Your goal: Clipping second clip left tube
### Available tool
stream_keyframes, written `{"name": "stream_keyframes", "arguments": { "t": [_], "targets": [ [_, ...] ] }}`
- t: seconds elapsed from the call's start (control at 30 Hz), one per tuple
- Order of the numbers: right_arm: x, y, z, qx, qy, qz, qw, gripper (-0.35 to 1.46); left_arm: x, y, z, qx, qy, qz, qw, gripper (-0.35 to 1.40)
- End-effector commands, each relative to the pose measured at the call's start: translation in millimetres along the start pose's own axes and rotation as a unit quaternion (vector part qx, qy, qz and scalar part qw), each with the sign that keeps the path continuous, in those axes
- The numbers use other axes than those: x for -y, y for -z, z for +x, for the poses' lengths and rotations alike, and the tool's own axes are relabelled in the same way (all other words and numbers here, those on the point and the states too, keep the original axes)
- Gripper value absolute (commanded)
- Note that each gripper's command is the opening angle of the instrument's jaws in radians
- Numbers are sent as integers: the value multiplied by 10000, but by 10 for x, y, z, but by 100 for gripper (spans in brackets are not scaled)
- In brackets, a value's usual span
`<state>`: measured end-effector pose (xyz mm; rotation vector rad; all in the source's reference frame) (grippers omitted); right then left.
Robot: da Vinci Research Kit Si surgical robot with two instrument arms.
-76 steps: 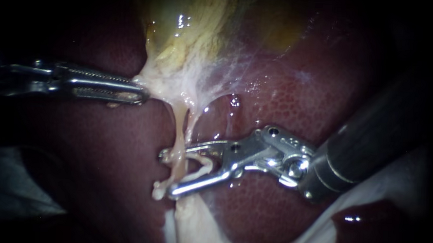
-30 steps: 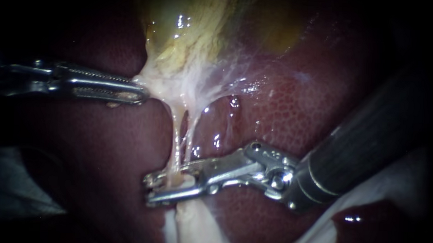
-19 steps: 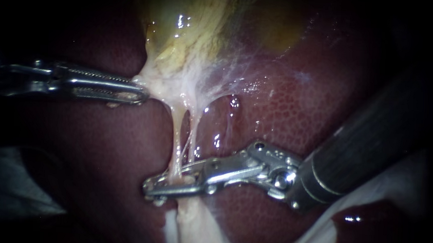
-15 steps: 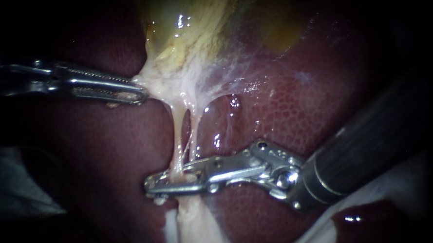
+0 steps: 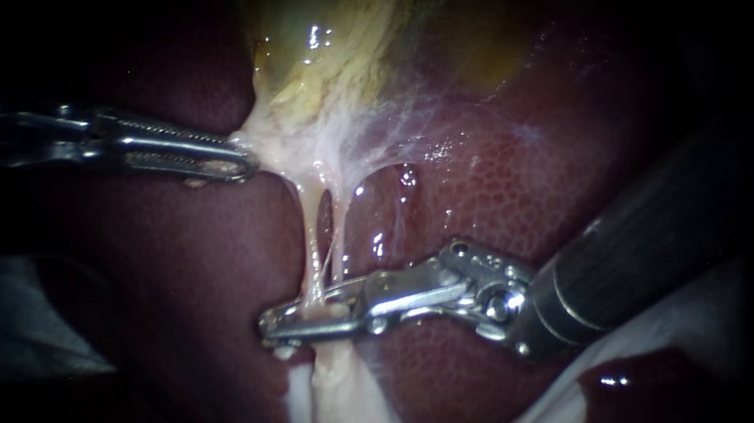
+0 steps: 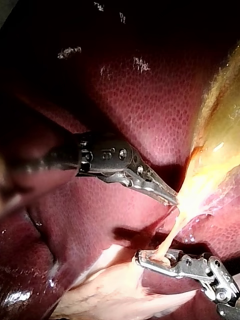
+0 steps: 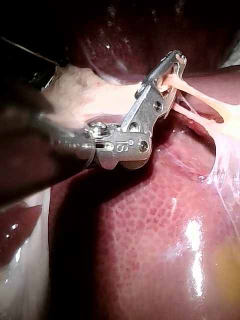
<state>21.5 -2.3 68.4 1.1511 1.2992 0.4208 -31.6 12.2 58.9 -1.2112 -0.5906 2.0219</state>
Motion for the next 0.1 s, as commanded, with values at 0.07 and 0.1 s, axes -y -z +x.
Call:
{"name": "stream_keyframes", "arguments": {
  "t": [0.07,0.1],
  "targets": [
    [0,0,0,-1,-4,3,10000,-35,0,0,0,0,2,-1,10000,-35],
    [0,0,0,-2,-5,2,10000,-35,0,0,0,0,2,-1,10000,-35]
  ]
}}
